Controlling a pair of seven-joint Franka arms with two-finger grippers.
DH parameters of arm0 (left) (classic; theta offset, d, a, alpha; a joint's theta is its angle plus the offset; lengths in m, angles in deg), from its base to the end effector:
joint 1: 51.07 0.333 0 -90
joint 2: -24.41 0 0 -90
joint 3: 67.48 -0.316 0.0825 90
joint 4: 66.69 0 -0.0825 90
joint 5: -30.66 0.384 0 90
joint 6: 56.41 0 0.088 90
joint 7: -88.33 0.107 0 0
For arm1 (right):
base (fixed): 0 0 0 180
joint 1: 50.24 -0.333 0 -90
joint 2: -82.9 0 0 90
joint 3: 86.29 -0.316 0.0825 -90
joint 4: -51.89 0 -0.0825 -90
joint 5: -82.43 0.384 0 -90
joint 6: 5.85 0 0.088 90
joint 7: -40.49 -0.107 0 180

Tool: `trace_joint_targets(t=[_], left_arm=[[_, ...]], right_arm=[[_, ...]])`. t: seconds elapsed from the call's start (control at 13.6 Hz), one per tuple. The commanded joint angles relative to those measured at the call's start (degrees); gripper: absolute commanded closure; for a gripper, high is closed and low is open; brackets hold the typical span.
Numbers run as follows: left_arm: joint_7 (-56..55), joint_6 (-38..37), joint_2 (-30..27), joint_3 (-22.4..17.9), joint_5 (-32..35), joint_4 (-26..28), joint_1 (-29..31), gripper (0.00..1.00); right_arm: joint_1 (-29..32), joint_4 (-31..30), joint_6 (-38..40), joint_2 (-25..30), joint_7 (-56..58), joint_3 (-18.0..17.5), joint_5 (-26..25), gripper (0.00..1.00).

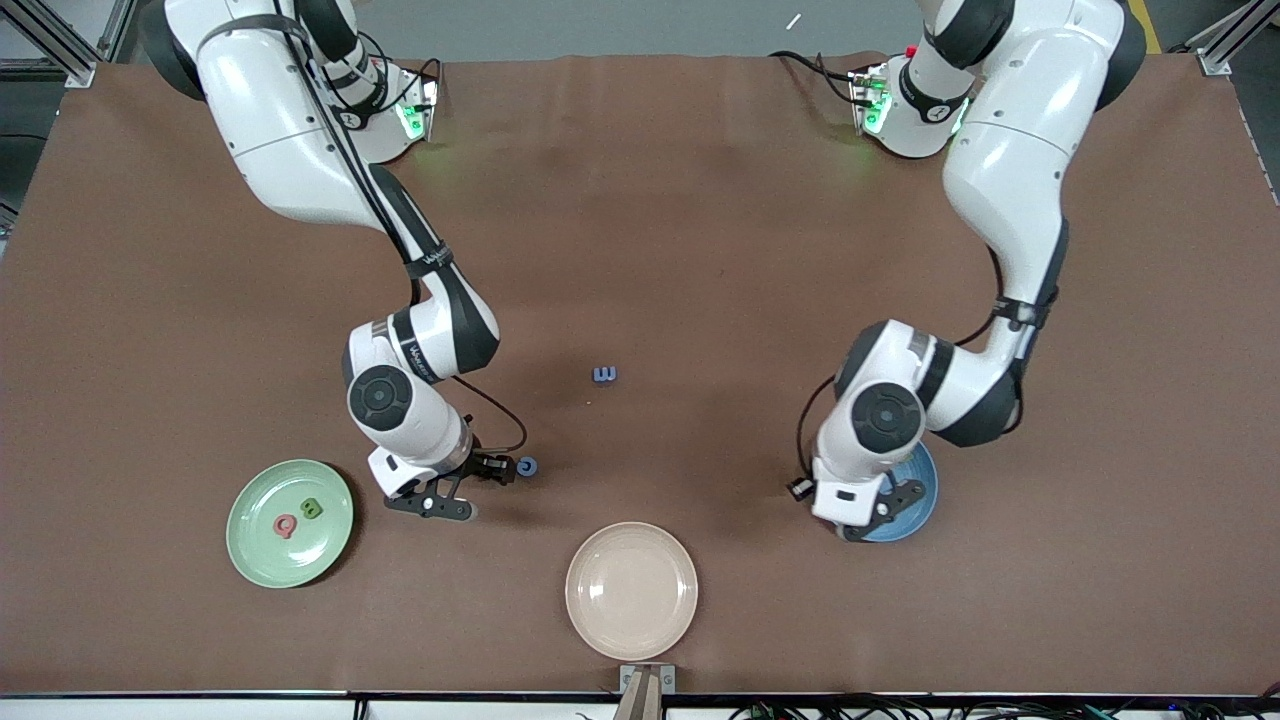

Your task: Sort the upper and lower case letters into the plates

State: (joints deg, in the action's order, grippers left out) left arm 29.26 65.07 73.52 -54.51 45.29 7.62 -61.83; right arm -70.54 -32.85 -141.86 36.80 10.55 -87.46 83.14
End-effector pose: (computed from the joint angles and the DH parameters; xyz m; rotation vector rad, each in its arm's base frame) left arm 0.7015 -0.2517 0.2352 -2.9805 -0.8519 -0.0340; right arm 0.6772 0.2636 0.2054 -3.0691 0.2511 -0.1098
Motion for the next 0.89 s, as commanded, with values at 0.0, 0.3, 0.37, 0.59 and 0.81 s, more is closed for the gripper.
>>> trace_joint_targets(t=[0.0,0.3,0.37,0.59,0.81], left_arm=[[1.0,0.6,0.3,0.1,1.1,0.8,1.4,0.91],[1.7,0.5,-0.3,0.0,1.2,1.9,1.6,0.0],[0.5,0.5,-0.8,0.8,1.2,2.5,1.4,0.0],[-3.2,0.5,-1.9,5.7,1.3,3.7,-1.7,0.0],[-9.7,1.7,-1.6,6.3,1.3,3.4,-8.7,0.01]], right_arm=[[-0.4,-0.9,-1.2,-0.6,-2.0,0.8,-1.1,0.24],[-1.1,-2.4,-1.3,-0.7,-2.3,0.9,-1.1,0.25],[-1.2,-3.2,-2.0,-0.7,-2.4,0.9,-1.1,0.26],[-1.3,-4.8,-3.9,-0.7,-2.4,0.9,-1.1,0.45],[-0.9,-4.8,-3.8,-0.7,-2.3,0.9,-1.1,0.8]])
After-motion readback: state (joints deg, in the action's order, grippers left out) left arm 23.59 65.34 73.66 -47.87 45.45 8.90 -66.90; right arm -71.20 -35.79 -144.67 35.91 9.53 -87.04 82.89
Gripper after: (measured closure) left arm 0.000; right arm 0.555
